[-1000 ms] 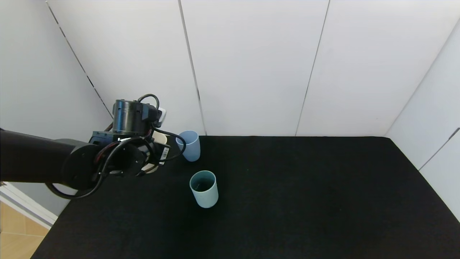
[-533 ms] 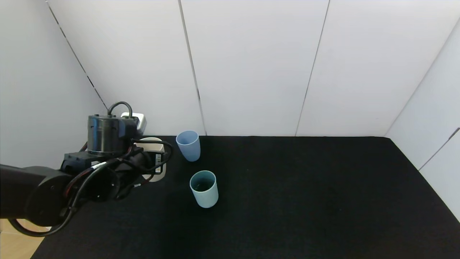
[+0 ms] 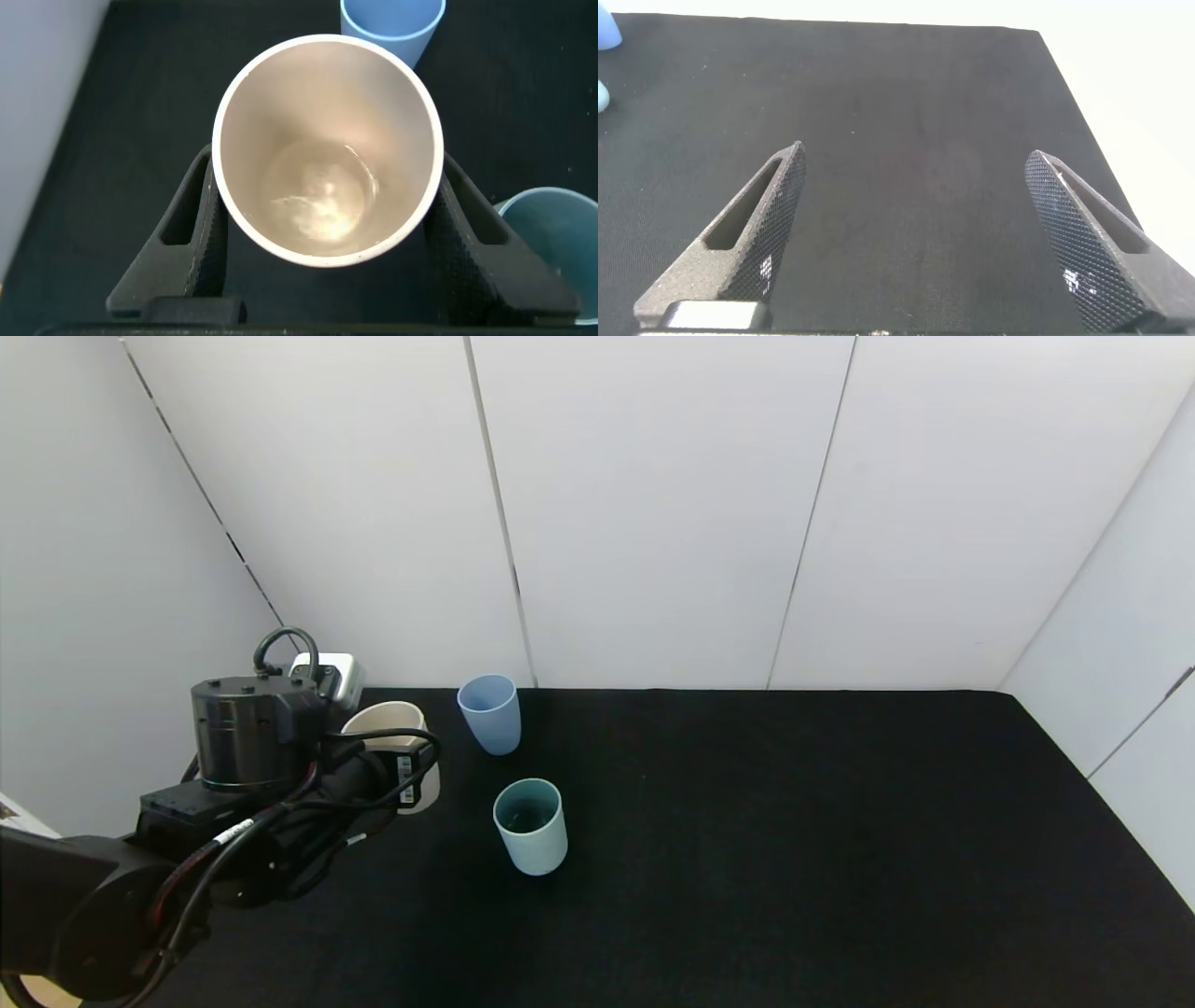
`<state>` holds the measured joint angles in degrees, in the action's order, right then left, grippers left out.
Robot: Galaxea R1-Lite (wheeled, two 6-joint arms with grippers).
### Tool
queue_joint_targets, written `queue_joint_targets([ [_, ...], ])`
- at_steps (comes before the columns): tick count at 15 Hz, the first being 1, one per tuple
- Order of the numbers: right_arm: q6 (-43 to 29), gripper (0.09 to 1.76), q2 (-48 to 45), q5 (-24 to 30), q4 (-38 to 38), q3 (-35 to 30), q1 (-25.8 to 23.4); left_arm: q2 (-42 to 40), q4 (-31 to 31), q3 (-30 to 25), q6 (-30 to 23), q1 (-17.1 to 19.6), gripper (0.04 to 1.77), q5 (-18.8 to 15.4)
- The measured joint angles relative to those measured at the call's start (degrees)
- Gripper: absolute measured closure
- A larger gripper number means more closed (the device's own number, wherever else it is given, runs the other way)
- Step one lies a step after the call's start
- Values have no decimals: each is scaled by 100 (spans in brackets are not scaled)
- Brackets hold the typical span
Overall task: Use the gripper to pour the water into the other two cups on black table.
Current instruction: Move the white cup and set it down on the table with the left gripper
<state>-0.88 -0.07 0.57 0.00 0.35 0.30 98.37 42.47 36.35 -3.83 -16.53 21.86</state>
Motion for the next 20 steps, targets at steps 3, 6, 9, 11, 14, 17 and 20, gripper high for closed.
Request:
queue_joint_targets([
  [3,0,14,0,2,0,0,0,201,112,-33,-44,135,59,-149],
  [6,0,14,0,0,0,0,0,602,505,-83,-60,171,59,-255],
  [9,0,14,0,2,0,0,2,1167,1220,-162,-38,229,59,-257],
  [11,0,14,0,2,0,0,0,1464,1348,-201,-33,247,59,-276],
  [14,0,14,0,2,0,0,2,1654,1390,-216,-38,289,59,-345],
  [17,2,14,0,2,0,0,2,1721,1420,-215,-35,313,59,-345],
  [20,0,14,0,2,0,0,2,1718,1417,-232,-38,317,59,-345],
])
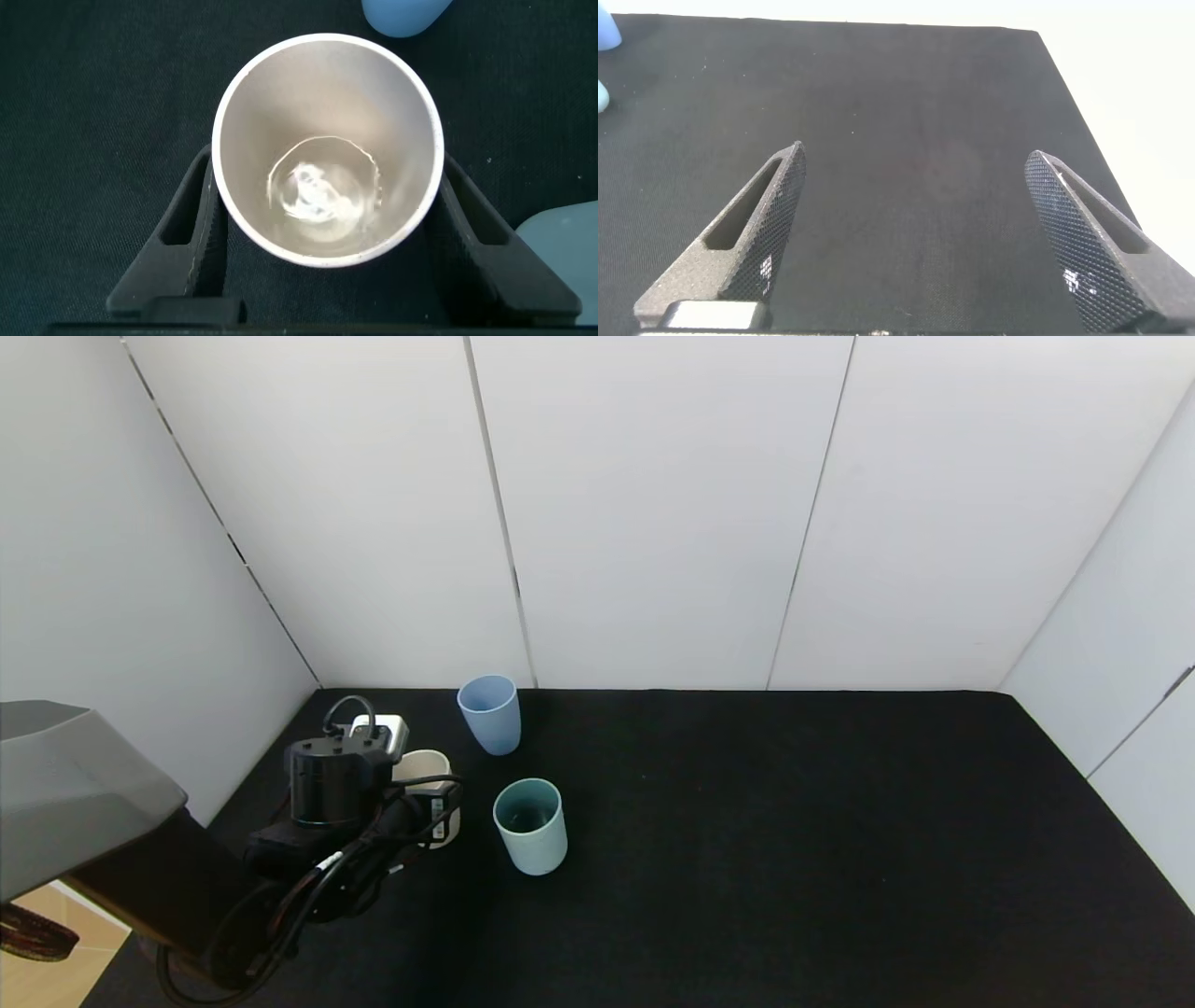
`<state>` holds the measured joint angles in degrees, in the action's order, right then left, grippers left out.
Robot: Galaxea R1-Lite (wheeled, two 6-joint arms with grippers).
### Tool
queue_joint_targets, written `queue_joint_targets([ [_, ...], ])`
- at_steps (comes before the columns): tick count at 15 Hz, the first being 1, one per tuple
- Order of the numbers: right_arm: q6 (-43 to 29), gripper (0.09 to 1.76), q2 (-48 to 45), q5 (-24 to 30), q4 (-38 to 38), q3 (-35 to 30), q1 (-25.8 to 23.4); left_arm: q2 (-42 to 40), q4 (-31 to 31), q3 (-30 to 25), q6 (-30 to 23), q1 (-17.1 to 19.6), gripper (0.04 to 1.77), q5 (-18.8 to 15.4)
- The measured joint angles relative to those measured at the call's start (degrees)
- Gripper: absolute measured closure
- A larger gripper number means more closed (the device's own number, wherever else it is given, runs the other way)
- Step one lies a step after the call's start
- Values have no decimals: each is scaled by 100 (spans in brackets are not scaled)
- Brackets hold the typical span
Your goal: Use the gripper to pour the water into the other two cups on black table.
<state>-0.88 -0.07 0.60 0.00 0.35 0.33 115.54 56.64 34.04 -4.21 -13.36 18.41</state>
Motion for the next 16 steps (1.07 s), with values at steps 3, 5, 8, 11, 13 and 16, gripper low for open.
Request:
queue_joint_targets([
  [3,0,14,0,0,0,0,-2,13,260,-72,27,5,42,-28],
  [5,2,14,0,0,0,0,-2,22,310,-83,33,11,35,-33],
  [8,0,14,0,0,0,0,-2,2,321,-99,38,13,27,-28],
  [11,0,14,0,0,0,0,0,-107,310,-121,60,16,21,-30],
  [13,0,14,0,0,0,0,0,-289,246,-146,74,11,19,-50],
  [16,0,14,0,-2,0,0,0,-678,35,-185,167,0,16,-88],
])
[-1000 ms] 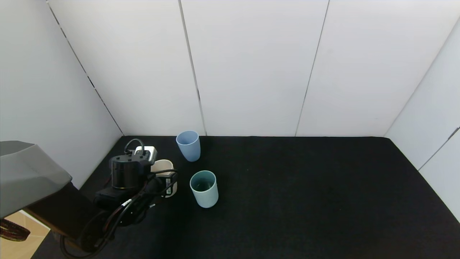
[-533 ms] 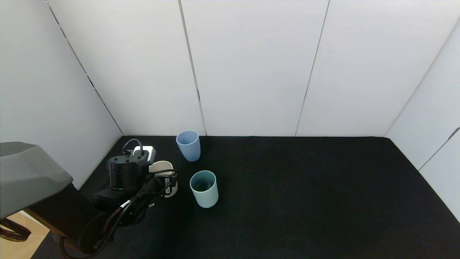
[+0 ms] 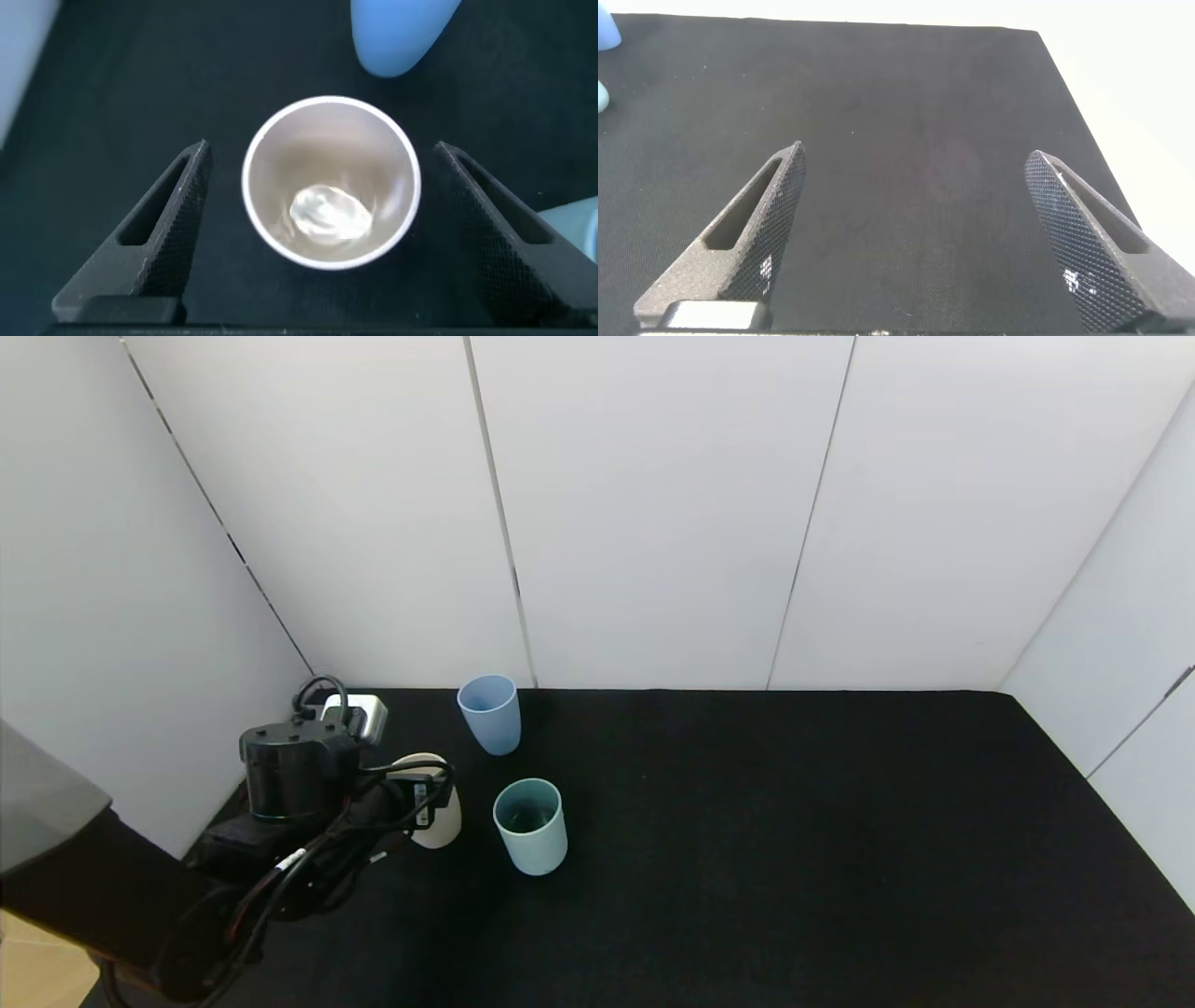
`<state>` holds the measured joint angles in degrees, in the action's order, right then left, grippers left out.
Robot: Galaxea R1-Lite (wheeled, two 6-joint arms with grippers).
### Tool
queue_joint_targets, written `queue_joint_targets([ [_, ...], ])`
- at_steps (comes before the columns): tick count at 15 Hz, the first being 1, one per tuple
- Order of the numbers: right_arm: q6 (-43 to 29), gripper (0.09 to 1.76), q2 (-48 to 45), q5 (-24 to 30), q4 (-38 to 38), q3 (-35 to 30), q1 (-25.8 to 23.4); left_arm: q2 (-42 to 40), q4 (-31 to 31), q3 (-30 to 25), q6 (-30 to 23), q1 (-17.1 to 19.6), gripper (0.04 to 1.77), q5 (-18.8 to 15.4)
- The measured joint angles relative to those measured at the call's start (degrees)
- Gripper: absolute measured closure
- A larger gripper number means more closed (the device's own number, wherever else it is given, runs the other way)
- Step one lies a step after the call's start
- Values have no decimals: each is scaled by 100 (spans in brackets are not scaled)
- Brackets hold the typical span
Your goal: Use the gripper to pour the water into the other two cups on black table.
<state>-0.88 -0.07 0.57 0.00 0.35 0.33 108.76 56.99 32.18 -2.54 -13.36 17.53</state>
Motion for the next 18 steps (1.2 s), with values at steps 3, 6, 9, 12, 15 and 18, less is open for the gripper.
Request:
queue_joint_targets([
  [3,0,14,0,2,0,0,0,-433,-211,-35,12,-15,14,-124],
  [6,0,14,0,2,0,0,0,-942,-551,-52,28,-46,12,-144],
  [9,0,14,0,0,0,0,0,-1532,-827,-167,28,-56,12,-141],
  [12,0,14,0,0,0,0,0,-2264,-1185,-488,63,-61,11,-130],
  [15,0,14,0,2,0,0,0,-3134,-1860,-791,166,-63,11,-124],
  [18,-2,14,0,0,0,0,-2,-4063,-2617,-1058,232,-201,10,-52],
])
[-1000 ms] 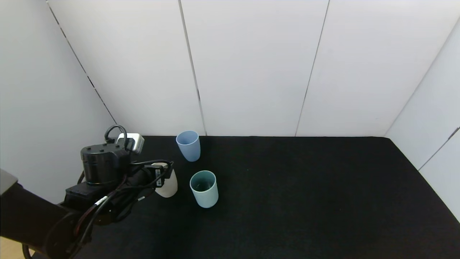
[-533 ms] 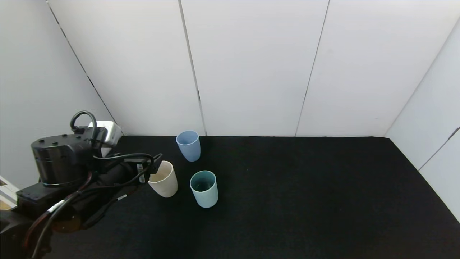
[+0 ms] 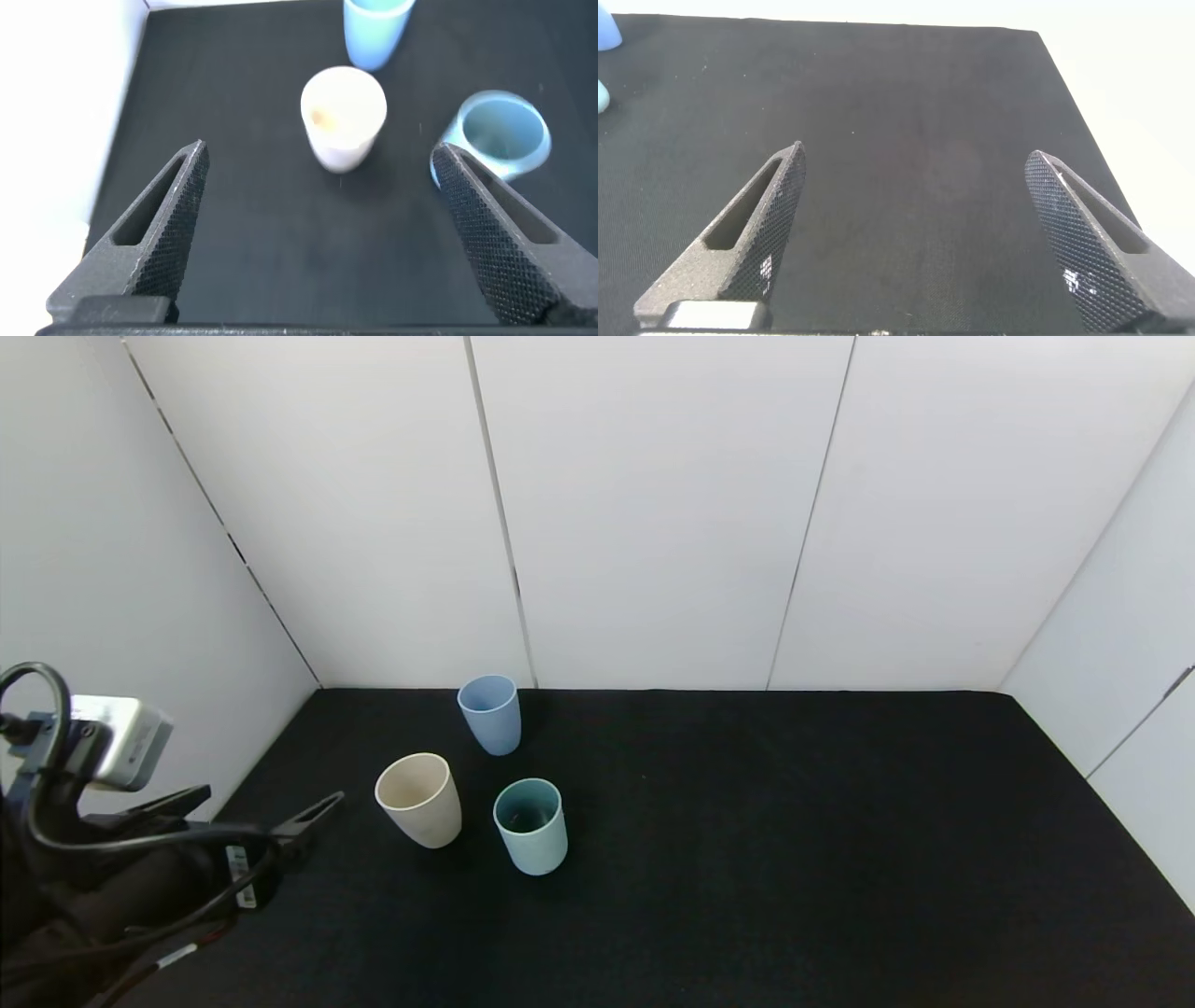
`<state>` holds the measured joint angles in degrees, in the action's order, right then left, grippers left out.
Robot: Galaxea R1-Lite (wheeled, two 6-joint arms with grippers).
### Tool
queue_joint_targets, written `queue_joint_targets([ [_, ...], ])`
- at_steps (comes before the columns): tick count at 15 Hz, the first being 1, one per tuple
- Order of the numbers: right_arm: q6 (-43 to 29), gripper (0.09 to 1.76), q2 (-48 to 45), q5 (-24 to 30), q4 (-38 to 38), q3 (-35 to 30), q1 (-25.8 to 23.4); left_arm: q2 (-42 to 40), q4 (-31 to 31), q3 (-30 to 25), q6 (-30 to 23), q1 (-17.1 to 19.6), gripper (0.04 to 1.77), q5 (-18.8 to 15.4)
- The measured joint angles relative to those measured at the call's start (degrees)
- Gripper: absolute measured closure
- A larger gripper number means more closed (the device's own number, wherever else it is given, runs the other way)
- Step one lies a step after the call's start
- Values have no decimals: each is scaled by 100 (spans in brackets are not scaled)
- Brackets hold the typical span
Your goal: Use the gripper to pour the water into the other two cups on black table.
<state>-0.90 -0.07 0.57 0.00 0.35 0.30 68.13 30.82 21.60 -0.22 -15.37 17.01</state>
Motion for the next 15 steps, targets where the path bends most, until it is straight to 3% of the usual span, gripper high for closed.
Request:
queue_joint_targets([
  [4,2,14,0,0,0,0,2,-1193,-1269,-121,20,-151,10,311],
  [9,2,14,0,2,0,0,2,-2771,-3016,-74,22,-107,10,388],
  [11,2,14,0,0,0,0,0,-3373,-3662,-18,35,63,10,385],
  [15,2,14,0,2,0,0,2,-4289,-4559,249,241,783,9,178],
])
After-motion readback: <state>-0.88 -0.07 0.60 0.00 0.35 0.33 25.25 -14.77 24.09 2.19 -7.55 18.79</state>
